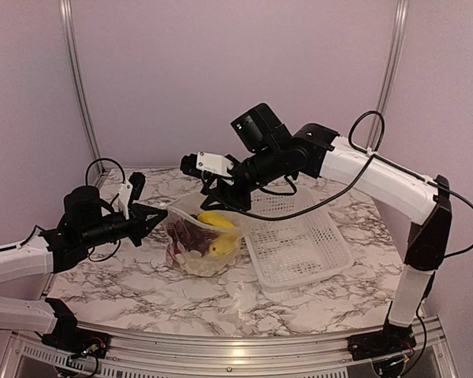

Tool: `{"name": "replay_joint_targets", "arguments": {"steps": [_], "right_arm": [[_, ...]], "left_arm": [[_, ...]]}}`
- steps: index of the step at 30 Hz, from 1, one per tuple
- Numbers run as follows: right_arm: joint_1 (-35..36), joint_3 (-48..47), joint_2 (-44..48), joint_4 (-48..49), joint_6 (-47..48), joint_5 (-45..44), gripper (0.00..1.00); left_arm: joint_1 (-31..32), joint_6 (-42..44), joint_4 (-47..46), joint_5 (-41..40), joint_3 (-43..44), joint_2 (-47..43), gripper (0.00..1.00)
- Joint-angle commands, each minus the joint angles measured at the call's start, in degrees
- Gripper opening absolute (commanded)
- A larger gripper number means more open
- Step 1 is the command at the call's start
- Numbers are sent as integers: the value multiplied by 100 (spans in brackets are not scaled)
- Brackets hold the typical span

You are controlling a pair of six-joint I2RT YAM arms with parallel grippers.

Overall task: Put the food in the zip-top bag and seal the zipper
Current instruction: Hold the zipper food storage bag at the center of the board, then hold the zipper from the zipper food storage bag.

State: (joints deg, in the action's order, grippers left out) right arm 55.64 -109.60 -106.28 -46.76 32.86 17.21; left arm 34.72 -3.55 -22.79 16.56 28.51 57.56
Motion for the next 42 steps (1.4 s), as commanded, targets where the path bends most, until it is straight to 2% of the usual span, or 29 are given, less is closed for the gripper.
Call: {"name": "replay_joint_targets", "arguments": {"steps": [1,5,12,20,26,34,42], "right_arm": [[-27,-637,-215,-146,513,508,38],[-12,-1074,-602,-113,621,862,38],[278,-1877,-1241,308,290,583,40],[632,-1671,-1352,478,148,116,39],[632,-1472,-1274,747,-88,-142,29],[633,-1352,-1285,943,-82,-365,34],[632,-1296,-1352,986,14,-446,30]], "left_arm": [[10,266,607,147,544,-174,0],[89,709,1235,-62,834,-226,0],[220,602,1413,-103,964,-368,0],[311,510,1673,-133,1059,-451,0],[316,461,1619,-135,1021,-507,0],[316,502,1648,-147,993,-550,0],[316,510,1621,-172,958,-604,0]]}}
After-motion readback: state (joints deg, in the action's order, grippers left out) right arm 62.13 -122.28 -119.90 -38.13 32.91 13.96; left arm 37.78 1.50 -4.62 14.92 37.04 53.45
